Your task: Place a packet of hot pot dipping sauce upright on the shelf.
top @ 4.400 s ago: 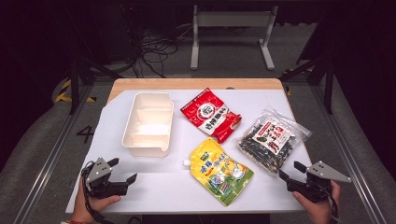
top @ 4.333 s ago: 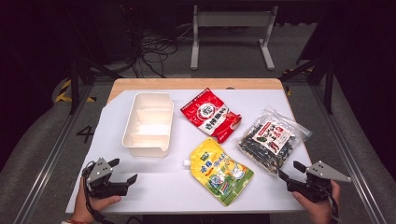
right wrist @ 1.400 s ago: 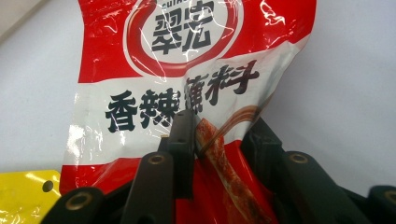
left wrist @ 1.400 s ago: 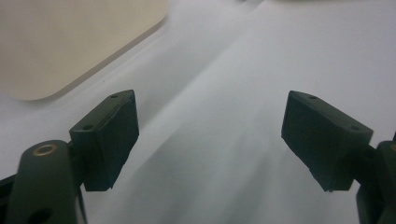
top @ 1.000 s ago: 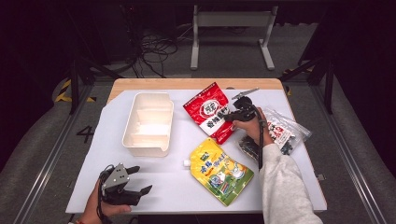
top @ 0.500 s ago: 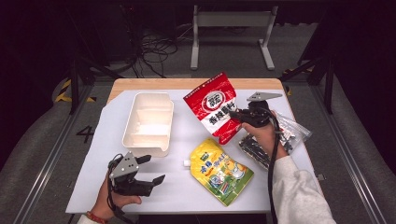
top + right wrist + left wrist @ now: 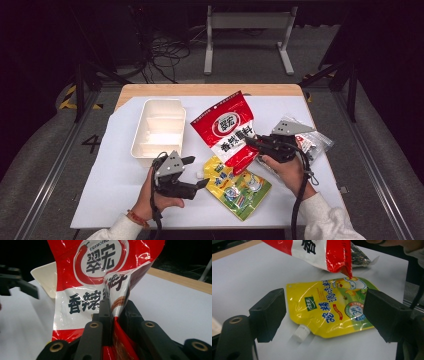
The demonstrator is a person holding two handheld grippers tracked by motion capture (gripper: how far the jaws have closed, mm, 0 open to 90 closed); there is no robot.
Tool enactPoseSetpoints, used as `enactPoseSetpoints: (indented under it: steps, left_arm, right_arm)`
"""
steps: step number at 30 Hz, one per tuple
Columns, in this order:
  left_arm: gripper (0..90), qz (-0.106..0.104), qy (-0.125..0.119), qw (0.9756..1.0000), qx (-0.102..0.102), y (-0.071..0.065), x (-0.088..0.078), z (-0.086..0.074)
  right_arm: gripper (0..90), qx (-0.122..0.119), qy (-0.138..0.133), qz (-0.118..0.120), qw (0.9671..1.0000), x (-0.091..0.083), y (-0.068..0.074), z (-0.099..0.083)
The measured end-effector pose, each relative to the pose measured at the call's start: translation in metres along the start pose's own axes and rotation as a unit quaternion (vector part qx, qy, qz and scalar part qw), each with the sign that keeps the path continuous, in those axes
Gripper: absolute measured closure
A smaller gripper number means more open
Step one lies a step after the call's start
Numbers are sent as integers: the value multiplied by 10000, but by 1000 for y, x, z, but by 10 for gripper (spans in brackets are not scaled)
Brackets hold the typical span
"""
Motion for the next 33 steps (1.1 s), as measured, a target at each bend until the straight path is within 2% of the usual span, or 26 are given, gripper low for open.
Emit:
enactPoseSetpoints:
  steps: [5,8,10,11,13,16,17,18,19,20,23,24,28,29,31,32,33]
  left_arm:
    - [200,-205,-47,9997,-121,-2,16,6]
    - [217,-297,-192,9987,-359,1,26,11]
    - [296,-343,-295,9978,-482,2,27,14]
    - [329,-272,-438,9974,-494,4,27,16]
    - [401,-402,-620,9950,-677,5,27,18]
    - [506,-346,-617,9958,-584,6,28,17]
    - [575,-416,-733,9952,-503,4,25,18]
    - [595,-416,-733,9952,-503,4,25,18]
    - [691,-316,-715,9961,-410,6,24,18]
    - [775,-336,-802,9954,-406,10,19,18]
    - [855,-411,-830,9950,-369,11,16,19]
    - [889,-393,-843,9953,-276,11,14,20]
    - [897,-330,-708,9969,-21,11,9,22]
    - [898,-340,-707,9969,22,11,8,23]
    - [898,-271,-693,9972,87,12,6,23]
    - [898,-275,-692,9972,109,12,5,23]
    - [898,-237,-684,9973,137,13,4,23]
  right_arm:
    - [799,-52,-116,43,9999,-4,14,-8]
    - [799,-43,-251,168,9995,-5,25,-15]
    - [798,-76,-278,207,9994,-2,32,-20]
    - [798,-69,-262,223,9994,-1,34,-21]
    - [797,49,-292,290,9991,3,39,-25]
    - [797,173,-297,433,9985,8,46,-30]
    - [797,166,-304,457,9984,10,49,-31]
    - [797,166,-304,457,9984,10,49,-31]
    - [796,187,-296,498,9981,13,54,-32]
    - [796,187,-284,572,9978,14,55,-31]
    - [790,212,-308,627,9973,14,57,-31]
    - [787,147,-248,620,9977,15,58,-32]
    - [778,26,-121,630,9979,18,61,-36]
    - [754,8,-80,631,9980,18,61,-36]
    - [635,40,-28,605,9982,16,59,-36]
    - [619,86,21,579,9983,14,58,-36]
    - [600,35,43,550,9985,10,56,-36]
Point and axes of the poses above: each handheld gripper's, and its own axes: x roughly forward along the jaws, z roughly out of its top, y roughly to its left, the point moved 8 cm from there along x, roughly forward along the jaws, and after that the axes turned 1 degree about x, right-handed, at the moved point
